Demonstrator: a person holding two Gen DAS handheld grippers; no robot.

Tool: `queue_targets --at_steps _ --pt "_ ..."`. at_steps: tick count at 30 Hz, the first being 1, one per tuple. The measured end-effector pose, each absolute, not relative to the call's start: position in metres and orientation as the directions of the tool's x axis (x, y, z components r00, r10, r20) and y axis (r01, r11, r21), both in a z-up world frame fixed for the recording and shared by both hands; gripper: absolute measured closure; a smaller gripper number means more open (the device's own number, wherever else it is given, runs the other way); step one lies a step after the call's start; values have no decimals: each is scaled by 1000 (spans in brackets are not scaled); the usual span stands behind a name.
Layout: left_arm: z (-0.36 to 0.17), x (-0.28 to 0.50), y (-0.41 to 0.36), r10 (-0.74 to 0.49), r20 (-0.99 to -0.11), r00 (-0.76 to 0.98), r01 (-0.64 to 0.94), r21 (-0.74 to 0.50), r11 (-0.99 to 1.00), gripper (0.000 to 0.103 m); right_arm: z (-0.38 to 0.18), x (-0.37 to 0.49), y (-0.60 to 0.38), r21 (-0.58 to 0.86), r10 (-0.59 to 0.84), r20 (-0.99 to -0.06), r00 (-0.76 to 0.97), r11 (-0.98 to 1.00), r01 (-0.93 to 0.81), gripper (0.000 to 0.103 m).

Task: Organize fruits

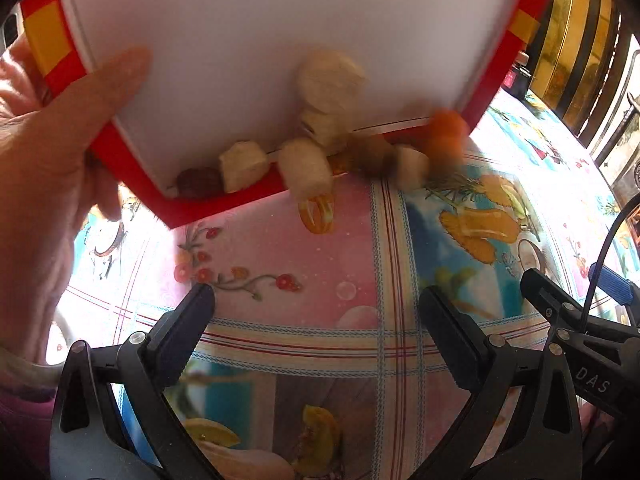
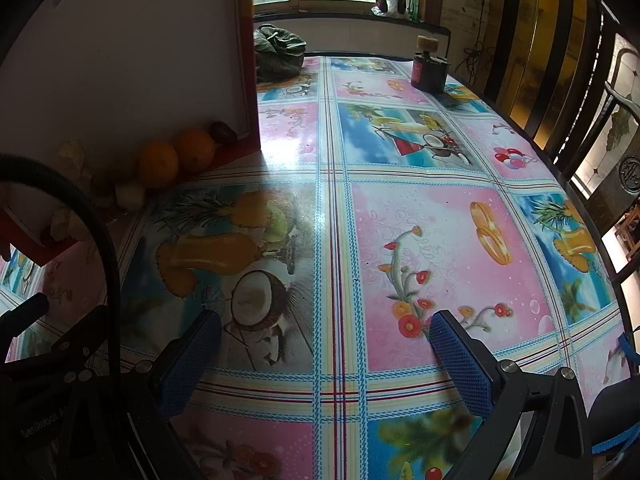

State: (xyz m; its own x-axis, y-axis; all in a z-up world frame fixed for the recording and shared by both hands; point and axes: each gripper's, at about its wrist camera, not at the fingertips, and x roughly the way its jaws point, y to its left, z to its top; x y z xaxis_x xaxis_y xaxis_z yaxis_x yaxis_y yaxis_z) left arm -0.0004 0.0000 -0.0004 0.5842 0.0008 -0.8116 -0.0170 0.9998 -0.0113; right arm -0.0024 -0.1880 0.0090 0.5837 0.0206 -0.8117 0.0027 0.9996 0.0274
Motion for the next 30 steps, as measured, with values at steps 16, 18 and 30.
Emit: queue_targets --at_steps 16,18,30 --pt "1 3 0 1 -811 585 -17 -11 1000 0 9 -1 -188 27 21 -812 584 1000 2 0" --pt "1 3 0 1 -811 585 -17 -11 1000 0 9 -1 -188 27 21 -812 584 1000 2 0" --pt "1 3 0 1 -811 584 -17 -10 1000 0 9 -1 -188 27 21 -812 583 1000 2 0"
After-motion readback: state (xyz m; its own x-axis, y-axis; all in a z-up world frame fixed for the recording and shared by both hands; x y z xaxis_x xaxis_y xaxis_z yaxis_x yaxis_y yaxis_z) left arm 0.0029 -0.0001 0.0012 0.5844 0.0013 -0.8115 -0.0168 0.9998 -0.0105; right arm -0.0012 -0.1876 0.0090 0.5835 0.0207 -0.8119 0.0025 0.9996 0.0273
